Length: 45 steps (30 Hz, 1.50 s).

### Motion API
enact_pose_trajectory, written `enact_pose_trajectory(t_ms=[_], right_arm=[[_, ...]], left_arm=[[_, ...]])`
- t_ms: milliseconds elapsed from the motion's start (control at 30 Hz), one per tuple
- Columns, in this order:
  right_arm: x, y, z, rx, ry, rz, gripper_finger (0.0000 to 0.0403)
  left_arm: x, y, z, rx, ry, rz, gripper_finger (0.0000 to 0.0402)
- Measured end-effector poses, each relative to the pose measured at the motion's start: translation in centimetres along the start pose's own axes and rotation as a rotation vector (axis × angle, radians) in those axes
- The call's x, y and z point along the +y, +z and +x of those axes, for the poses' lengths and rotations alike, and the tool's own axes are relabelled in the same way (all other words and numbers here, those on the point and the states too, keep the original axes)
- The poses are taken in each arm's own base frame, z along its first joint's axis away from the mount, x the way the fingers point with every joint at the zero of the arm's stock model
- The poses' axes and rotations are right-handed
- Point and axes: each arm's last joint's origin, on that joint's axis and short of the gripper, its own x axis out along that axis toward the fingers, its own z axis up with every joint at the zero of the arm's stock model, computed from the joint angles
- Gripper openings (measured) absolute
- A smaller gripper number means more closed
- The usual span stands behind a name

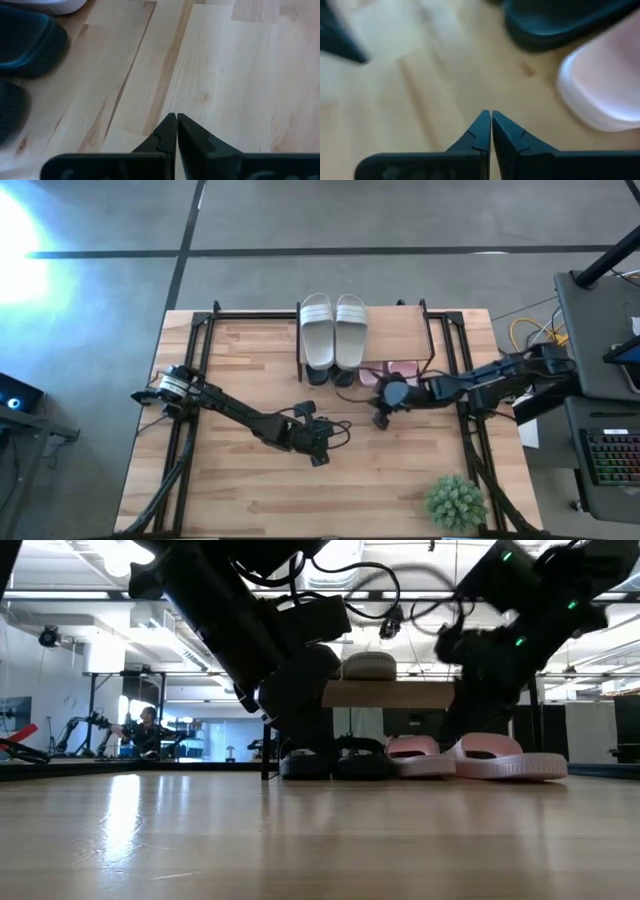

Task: Pick and place slides into the shelf
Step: Move the black and pink slides under the shelf

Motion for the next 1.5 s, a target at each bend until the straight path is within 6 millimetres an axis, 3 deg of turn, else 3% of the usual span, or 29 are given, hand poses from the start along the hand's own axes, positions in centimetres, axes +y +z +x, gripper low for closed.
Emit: enact_pose_trajectory(t_ms=[200,433,900,1167,1500], right_arm=[[1.1,-1.4,-3.2,0.058,0.018,0.011,0.0009],[-0.5,-4.6,-5.8,0.175,-0.162,0.092,0.0009],[-1.4,-6.0,-5.5,0.238,-0.113,0.074,0.0009],[-3.0,-8.1,-4.6,0.251,-0.239,0.158,0.0008],[-3.5,-7.3,-4.6,0.104,-0.352,0.169,0.0008]], left_arm=[[0.0,0.0,0.0,-0.001,0.000,0.000,0.0000],[0.0,0.0,0.0,-0.001,0.002,0.000,0.0000],[0.1,0.0,0.0,-0.001,0.005,-0.001,0.0000],[0.1,0.0,0.0,-0.001,0.005,-0.001,0.0000],[0.1,0.0,0.0,-0.001,0.005,-0.001,0.0000]])
